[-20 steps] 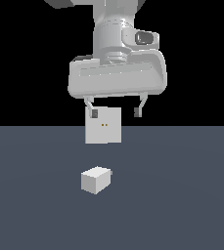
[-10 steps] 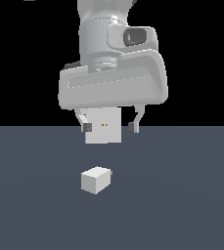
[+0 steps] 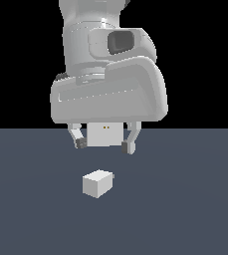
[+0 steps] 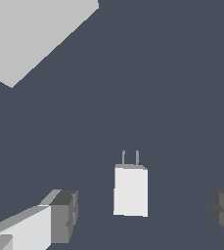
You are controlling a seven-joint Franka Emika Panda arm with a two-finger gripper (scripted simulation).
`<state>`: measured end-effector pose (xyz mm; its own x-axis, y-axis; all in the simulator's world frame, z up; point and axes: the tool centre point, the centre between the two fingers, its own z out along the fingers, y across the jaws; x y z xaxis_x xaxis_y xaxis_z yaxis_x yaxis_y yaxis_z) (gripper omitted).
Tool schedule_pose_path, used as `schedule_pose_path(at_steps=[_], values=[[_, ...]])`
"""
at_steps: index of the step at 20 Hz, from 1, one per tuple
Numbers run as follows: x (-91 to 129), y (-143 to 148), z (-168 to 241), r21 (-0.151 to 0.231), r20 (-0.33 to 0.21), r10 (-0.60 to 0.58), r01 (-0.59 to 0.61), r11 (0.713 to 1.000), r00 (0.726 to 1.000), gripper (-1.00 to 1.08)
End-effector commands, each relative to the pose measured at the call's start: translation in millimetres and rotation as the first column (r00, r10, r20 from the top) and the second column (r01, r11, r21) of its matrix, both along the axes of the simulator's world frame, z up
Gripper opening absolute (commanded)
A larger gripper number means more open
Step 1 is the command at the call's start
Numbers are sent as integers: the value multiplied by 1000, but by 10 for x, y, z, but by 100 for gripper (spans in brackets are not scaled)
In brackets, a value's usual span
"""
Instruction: Plug the charger into the wall socket.
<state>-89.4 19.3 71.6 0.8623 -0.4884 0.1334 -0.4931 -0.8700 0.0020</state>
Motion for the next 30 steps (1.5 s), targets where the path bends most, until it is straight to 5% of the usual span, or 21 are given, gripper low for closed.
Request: schedule_pose_path(at_steps=[1,30], values=[[-27,21,-37,-3,8,-22,22,1000,1000,100],[-66,56,-597,-7,17,-50,50,999,999,100]])
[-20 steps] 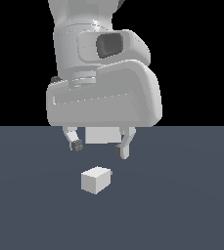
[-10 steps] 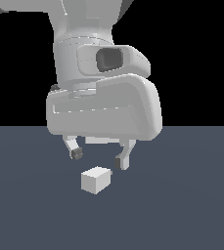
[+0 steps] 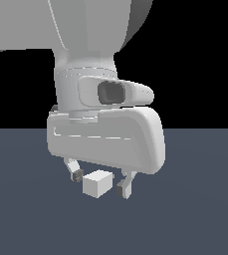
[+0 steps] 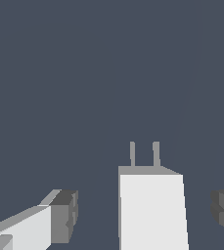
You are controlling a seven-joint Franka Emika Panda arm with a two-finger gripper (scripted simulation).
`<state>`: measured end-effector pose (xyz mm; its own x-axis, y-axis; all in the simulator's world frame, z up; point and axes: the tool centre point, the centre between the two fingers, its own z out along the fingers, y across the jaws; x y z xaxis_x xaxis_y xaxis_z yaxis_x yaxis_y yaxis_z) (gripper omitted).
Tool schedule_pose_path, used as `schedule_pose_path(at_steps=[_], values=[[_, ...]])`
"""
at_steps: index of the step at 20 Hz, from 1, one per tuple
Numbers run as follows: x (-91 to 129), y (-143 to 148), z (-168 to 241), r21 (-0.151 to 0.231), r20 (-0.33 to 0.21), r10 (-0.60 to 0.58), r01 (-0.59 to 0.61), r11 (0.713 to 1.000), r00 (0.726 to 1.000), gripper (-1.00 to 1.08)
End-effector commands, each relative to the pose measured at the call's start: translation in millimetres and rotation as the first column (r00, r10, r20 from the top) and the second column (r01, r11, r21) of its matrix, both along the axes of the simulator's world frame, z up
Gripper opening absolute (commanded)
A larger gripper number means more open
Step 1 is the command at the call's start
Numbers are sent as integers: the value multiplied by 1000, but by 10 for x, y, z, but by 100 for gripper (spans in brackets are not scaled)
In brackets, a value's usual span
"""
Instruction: Plug the charger into the wall socket.
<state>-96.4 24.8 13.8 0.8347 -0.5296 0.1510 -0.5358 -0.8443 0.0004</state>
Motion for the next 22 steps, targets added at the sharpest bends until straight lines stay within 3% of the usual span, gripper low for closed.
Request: schedule_pose_path(at_steps=[1,2,14,22], values=[[5,1,-21,0,1,0,0,1000,1000,100],[5,1,-21,0,1,0,0,1000,1000,-100],[7,0,-16,0,2,3,-3,1000,1000,-100],[47,-44,49,-1,2,66,-66,998,998,-100]])
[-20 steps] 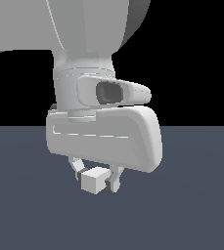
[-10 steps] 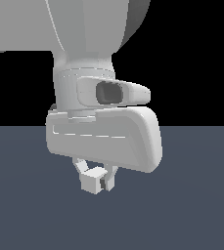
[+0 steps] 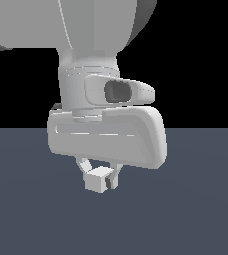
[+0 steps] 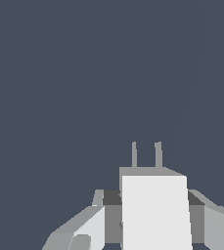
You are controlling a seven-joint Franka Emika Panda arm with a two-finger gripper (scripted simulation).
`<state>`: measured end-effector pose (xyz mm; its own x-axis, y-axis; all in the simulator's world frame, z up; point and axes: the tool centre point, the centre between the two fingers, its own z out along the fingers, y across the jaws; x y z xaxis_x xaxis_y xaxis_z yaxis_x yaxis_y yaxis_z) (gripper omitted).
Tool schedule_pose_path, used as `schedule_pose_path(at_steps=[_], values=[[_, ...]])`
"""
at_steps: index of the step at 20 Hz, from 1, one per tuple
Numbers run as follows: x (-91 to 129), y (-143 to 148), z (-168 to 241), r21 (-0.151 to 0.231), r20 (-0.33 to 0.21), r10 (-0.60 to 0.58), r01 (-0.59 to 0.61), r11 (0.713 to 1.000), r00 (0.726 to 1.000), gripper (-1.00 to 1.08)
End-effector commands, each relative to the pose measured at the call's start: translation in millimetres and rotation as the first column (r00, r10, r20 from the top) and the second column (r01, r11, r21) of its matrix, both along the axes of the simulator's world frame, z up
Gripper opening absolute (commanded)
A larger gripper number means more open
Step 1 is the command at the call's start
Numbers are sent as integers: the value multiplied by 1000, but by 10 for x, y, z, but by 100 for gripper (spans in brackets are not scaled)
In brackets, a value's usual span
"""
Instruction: Plug the charger into the wall socket.
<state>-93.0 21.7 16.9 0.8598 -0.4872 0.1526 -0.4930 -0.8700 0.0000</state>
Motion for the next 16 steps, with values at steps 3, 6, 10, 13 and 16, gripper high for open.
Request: schedule_pose_path(at_steps=[3,6,10,13,16], values=[[43,-43,65,-1,1,60,-60,998,998,-100],[82,-78,122,-2,2,115,-115,993,993,-100],[148,-127,213,-3,2,202,-202,979,979,-100],[204,-162,285,-3,3,269,-269,963,963,-100],[261,-191,355,-4,3,334,-334,942,942,-100]])
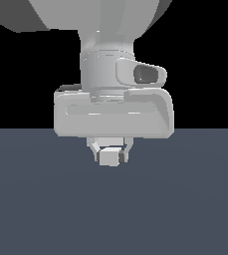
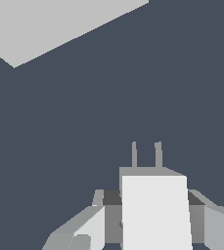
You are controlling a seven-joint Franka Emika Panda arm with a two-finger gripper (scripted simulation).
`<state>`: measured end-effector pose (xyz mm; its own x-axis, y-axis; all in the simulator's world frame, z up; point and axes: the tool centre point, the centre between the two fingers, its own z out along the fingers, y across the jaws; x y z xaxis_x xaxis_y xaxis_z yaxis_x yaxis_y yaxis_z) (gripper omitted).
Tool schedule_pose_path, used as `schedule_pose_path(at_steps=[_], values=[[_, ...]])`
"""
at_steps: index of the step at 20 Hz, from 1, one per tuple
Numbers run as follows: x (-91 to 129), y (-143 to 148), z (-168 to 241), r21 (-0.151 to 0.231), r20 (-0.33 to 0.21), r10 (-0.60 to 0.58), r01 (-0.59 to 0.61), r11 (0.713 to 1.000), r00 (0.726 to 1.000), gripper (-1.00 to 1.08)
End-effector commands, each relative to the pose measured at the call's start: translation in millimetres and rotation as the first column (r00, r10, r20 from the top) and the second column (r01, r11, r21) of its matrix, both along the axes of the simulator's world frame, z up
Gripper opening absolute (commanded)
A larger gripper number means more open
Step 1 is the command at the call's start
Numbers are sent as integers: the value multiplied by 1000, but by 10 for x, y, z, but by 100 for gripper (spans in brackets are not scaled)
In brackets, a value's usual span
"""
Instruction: Plug the charger into the wall socket.
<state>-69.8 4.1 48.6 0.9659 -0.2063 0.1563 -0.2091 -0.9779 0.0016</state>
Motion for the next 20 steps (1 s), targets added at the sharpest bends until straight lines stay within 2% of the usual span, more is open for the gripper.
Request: schedule_pose_path(at_steps=[1,9,20], values=[[48,-23,60,-1,1,58,-58,998,998,-100],[204,-72,239,0,0,232,-232,973,973,-100],[394,-84,441,1,-1,427,-427,904,904,-100]])
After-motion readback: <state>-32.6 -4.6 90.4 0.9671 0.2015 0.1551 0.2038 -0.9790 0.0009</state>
